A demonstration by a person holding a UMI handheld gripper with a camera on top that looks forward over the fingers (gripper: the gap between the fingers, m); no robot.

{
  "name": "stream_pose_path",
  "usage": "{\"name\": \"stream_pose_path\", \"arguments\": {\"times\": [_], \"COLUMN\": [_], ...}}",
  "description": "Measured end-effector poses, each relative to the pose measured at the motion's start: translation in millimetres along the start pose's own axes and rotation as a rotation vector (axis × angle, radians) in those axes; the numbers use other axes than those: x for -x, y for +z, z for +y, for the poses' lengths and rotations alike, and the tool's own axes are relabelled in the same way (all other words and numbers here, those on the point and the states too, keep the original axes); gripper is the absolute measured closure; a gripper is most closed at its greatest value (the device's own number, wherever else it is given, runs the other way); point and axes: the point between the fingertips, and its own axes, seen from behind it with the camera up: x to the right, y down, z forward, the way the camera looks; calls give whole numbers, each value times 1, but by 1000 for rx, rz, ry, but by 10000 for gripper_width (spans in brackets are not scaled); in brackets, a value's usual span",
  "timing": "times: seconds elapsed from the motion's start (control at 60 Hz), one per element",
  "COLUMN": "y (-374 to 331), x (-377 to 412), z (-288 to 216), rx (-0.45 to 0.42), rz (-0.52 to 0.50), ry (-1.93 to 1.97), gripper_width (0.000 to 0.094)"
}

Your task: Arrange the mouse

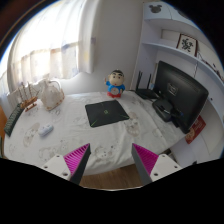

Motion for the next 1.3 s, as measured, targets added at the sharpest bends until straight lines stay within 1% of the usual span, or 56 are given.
{"name": "stream_pose_path", "arguments": {"times": [0.167, 0.317, 0.683, 0.95, 1.15, 1.3], "y": [8, 10, -13, -37, -39, -18], "x": [13, 45, 178, 275, 327, 351], "z": [6, 9, 23, 40, 47, 47], "rx": [10, 10, 14, 0, -38, -84], "rz": [-25, -64, -190, -292, -334, -355], "ry": [-2, -24, -123, -173, -156, -128], "gripper_width": [80, 80, 84, 82, 83, 85]}}
